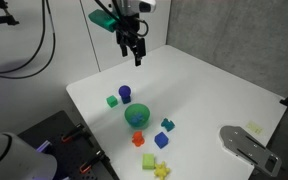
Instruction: Pick up the light blue toy that is on top of the blue block and drop it in the green bowl
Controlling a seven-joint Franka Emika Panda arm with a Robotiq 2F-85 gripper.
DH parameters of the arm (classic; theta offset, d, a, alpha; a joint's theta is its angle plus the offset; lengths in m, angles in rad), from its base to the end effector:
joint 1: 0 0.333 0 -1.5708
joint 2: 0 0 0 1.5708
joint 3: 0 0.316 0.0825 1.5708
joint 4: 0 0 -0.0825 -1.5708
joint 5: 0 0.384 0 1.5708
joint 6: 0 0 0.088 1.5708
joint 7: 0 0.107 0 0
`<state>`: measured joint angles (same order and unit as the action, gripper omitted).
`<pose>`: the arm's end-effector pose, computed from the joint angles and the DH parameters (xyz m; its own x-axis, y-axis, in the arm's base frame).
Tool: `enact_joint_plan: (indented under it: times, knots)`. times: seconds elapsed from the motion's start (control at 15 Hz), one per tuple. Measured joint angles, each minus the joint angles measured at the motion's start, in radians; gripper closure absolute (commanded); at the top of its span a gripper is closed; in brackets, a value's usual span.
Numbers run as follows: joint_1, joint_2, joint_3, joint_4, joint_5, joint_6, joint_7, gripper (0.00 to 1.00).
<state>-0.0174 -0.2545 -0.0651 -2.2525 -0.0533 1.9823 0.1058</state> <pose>0.4684 -0.0433 0.4670 0.9864 -0.1638 -0.0129 -0.1633 -0.9860 0.0337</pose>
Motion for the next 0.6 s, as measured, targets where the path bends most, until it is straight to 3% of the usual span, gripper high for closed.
enact_joint_plan:
  times: [0.6]
  knots:
    - [-0.035,-0.221,-0.008,0.013,0.009,-0.267,-0.003,0.0]
